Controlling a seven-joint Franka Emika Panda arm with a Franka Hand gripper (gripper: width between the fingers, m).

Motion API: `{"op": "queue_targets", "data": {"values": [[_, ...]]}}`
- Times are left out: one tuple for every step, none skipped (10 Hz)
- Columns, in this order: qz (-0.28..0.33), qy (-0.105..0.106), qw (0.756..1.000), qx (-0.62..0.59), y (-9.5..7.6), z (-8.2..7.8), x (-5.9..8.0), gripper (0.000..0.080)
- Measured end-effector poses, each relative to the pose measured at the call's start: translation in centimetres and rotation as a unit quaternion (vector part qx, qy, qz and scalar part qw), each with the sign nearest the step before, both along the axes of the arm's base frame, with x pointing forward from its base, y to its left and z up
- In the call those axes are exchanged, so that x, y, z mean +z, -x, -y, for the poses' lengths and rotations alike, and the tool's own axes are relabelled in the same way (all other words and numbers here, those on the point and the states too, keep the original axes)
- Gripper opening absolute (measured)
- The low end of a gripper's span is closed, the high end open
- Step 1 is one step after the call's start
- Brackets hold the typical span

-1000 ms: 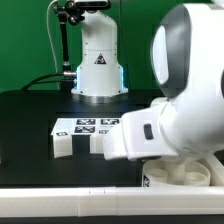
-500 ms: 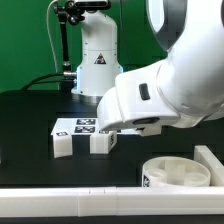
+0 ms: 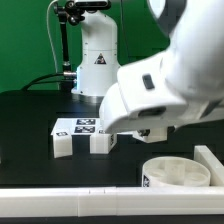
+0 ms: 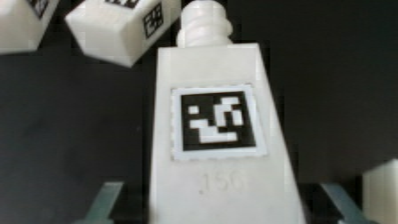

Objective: Assemble stool

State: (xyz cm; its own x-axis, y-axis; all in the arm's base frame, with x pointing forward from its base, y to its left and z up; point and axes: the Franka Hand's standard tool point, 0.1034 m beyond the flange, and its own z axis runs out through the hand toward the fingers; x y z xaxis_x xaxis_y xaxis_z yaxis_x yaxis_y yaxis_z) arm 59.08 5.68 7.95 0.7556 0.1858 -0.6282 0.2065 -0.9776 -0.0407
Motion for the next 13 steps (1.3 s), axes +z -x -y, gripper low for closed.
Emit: {"op": "queue_targets", "data": {"values": [[0.047,-0.006,0.999,-0.001,-1.0,0.0,1.1,0.0338],[0.065,-0.013,0.998,-0.009,-1.0,0.1,2.3,0.0338],[0.106,-0.018,0.994,-0.011,-2.1,0.2,3.3,0.0338],[0.140,-0.022,0.990,-0.010,-2.6,0.1,3.2,0.0338],[0.188,-0.028,0.982,-0.009,-3.4,0.1,3.1,0.0338],[0.227,-0.033,0.973,-0.009,-3.6,0.1,3.2,0.0338],[0.264,-0.037,0.964,-0.009,-3.9,0.2,3.2,0.0338],[0.294,-0.041,0.955,-0.009,-4.3,0.1,3.3,0.0338],[0.310,-0.044,0.950,-0.012,-4.6,0.0,3.9,0.0338],[0.346,-0.050,0.937,-0.015,-5.4,-0.3,4.6,0.0338],[0.377,-0.054,0.925,-0.014,-5.8,-0.4,5.4,0.0338],[0.392,-0.055,0.918,-0.013,-6.2,-0.4,5.8,0.0338],[0.433,-0.060,0.900,-0.011,-7.0,-0.4,5.8,0.0338]]}}
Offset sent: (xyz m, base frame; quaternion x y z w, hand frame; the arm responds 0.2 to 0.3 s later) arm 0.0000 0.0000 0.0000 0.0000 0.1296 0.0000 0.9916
